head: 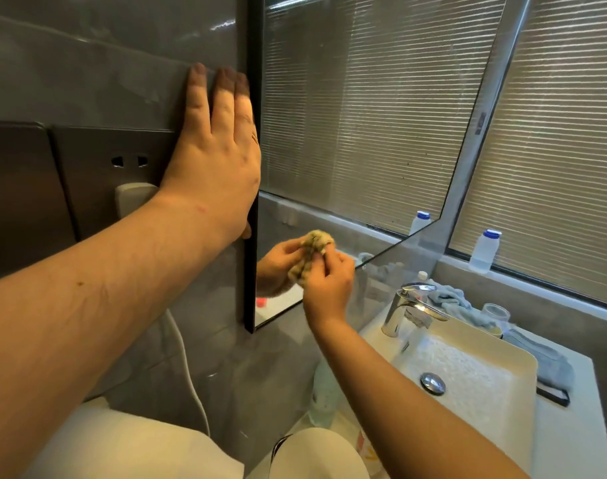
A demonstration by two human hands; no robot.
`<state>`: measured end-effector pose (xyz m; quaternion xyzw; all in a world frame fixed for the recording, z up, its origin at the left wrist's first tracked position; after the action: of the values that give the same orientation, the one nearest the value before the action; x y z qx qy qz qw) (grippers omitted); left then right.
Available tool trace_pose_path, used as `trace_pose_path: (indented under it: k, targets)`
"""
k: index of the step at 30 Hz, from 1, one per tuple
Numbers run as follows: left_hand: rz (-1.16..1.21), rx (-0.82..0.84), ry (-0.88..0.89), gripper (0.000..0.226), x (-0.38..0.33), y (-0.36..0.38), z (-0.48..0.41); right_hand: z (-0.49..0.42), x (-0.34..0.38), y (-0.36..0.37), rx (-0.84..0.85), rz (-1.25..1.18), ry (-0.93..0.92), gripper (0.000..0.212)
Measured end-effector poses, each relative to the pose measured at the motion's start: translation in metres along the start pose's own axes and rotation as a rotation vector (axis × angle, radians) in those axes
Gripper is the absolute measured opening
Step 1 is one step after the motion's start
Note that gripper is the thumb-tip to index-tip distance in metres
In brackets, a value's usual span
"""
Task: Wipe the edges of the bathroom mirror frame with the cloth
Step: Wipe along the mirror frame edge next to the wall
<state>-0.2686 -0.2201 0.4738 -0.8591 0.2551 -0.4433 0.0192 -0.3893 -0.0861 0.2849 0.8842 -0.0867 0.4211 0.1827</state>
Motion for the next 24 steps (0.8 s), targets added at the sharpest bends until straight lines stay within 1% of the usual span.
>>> trace_pose_path:
  k: [3,5,7,8,10,14,15,17,20,24]
  targets:
    - [-0.032,-0.029,-0.015,0.133,0.002,-0.002,-0.003,-0.042,-0.009,-0.008,-0.098,0.030,0.132,0.028]
    - [-0.040,-0.023,-0.044,0.132,0.001,-0.003,-0.003,-0.064,-0.012,-0.015,-0.139,-0.028,0.215,0.030]
    - [-0.042,-0.036,-0.034,0.130,0.001,-0.004,-0.001,-0.073,-0.013,-0.018,-0.157,-0.044,0.266,0.032]
    - [-0.033,-0.030,-0.039,0.130,0.002,-0.004,-0.001,-0.073,-0.012,-0.018,-0.140,-0.024,0.264,0.031]
    - [-0.022,-0.032,-0.055,0.131,0.003,-0.004,-0.001,-0.060,-0.004,-0.014,-0.074,0.039,0.193,0.030]
    - [-0.016,-0.034,-0.057,0.130,0.002,-0.004,0.000,-0.004,0.020,0.003,0.075,0.022,-0.057,0.022]
    - [-0.018,-0.039,-0.059,0.129,0.002,-0.004,0.000,0.002,0.022,0.004,0.090,0.008,-0.089,0.021]
    - [-0.027,-0.041,-0.061,0.126,0.002,-0.004,0.000,-0.001,0.021,0.007,0.075,-0.036,-0.066,0.021]
    - [-0.034,-0.043,-0.060,0.124,0.001,-0.005,0.001,-0.025,0.017,0.008,-0.010,-0.040,-0.017,0.026]
    - [-0.026,-0.046,-0.057,0.121,0.001,-0.005,0.001,-0.077,0.004,0.001,-0.149,-0.026,0.116,0.034]
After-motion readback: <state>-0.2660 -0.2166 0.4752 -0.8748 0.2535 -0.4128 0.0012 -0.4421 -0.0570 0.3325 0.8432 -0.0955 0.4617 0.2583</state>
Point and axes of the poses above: each hand's wrist, its own z-axis away from the middle knuckle, its own y-axis out of the palm, x = y × z, the point moved 1 cm from there along -z, towards the middle knuckle, and after that the axes turned 15 degrees about -z, right-handed, at the moved point
